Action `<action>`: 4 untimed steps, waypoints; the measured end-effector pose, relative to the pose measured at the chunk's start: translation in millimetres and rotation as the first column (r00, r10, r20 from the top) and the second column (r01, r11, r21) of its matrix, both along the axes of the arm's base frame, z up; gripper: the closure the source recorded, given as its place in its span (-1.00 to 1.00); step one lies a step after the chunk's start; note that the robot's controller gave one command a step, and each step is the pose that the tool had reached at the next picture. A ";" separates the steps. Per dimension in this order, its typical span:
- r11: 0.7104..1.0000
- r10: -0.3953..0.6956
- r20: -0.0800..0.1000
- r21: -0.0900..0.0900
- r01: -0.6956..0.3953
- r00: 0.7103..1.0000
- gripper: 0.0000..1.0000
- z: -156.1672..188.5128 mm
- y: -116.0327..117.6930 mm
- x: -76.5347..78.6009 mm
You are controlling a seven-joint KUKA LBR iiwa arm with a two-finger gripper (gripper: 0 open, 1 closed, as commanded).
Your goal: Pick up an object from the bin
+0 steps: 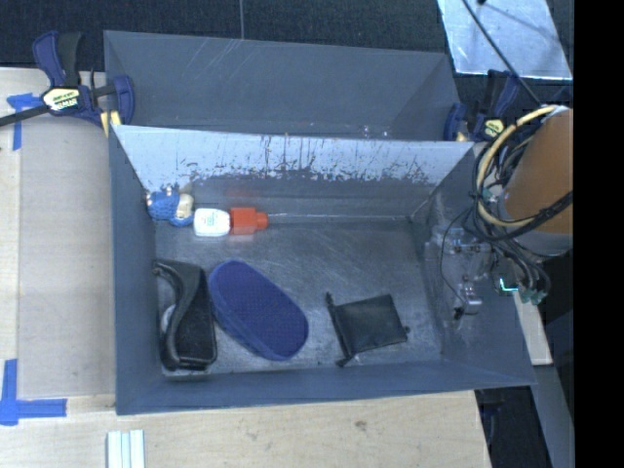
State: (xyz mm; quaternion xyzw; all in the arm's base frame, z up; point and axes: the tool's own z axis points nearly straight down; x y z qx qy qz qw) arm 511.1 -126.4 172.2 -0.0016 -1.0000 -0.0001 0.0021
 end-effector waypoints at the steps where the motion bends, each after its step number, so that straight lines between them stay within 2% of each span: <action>1: 0.981 0.193 0.002 0.003 -0.193 0.981 -1.00 -87.0 70.4 11.1; 2: 0.843 0.537 0.006 0.000 -0.537 0.843 -1.00 -102.4 90.6 -17.2; 3: 0.843 0.538 0.008 -0.002 -0.538 0.843 1.00 -101.5 90.4 -16.3; 4: 0.854 0.521 0.013 -0.008 -0.521 0.854 1.00 14.6 70.7 12.4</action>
Offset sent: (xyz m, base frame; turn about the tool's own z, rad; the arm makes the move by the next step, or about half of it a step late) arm 0.0118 0.0677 -0.0840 -0.1922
